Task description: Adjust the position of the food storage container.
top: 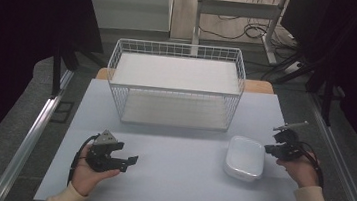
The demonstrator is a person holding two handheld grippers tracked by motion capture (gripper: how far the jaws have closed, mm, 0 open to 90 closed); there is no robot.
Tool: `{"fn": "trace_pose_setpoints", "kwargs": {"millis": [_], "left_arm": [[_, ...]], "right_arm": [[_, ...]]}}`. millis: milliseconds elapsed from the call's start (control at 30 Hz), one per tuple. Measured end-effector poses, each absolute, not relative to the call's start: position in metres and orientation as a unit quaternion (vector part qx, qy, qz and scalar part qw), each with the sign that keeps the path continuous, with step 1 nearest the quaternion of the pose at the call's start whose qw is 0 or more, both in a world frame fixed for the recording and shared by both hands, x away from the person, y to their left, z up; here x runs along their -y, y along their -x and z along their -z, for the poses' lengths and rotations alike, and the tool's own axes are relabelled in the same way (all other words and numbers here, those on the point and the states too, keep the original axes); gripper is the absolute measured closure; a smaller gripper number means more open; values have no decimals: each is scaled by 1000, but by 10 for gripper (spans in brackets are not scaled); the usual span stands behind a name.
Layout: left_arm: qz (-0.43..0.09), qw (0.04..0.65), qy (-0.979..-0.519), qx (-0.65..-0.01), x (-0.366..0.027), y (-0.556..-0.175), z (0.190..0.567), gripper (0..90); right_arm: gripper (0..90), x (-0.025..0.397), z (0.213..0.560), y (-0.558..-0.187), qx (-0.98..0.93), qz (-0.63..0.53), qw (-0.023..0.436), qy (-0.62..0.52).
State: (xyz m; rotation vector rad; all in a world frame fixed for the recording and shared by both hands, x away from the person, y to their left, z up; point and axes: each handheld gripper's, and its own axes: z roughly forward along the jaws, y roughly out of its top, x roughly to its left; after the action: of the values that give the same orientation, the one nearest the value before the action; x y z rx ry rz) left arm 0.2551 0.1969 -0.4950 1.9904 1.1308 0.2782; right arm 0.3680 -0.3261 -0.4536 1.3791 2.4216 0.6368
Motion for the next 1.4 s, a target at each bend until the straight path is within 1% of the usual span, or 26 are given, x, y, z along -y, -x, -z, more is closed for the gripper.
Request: {"fn": "trace_pose_setpoints", "kwargs": {"millis": [200, 467, 600, 767, 933, 967, 1067, 1133, 1400], "left_arm": [[-111, 405, -788, -449, -198, -255, 495, 234], [-111, 404, -789, -449, -196, -255, 496, 234], [-111, 404, -789, -449, -197, -255, 496, 234], [-111, 405, -789, -448, -197, -255, 495, 235], [-111, 406, -790, -447, -196, -254, 494, 235], [-111, 406, -790, -446, -196, -254, 494, 235], [-112, 406, -790, -445, -195, -254, 494, 235], [-111, 405, -791, -444, -195, -254, 494, 235], [-111, 406, -789, -447, -196, -254, 494, 235]], "right_arm": [[899, 302, 456, -362, -851, -228, 132, -455], [898, 283, 458, -355, -861, -242, 118, -432], [899, 280, 458, -352, -862, -245, 120, -427], [899, 290, 451, -344, -854, -253, 130, -436], [898, 305, 452, -328, -849, -247, 129, -450], [898, 306, 455, -320, -850, -244, 122, -450], [898, 304, 458, -313, -855, -243, 114, -444], [898, 293, 462, -304, -865, -238, 110, -428], [898, 274, 468, -305, -876, -225, 113, -412]]}}
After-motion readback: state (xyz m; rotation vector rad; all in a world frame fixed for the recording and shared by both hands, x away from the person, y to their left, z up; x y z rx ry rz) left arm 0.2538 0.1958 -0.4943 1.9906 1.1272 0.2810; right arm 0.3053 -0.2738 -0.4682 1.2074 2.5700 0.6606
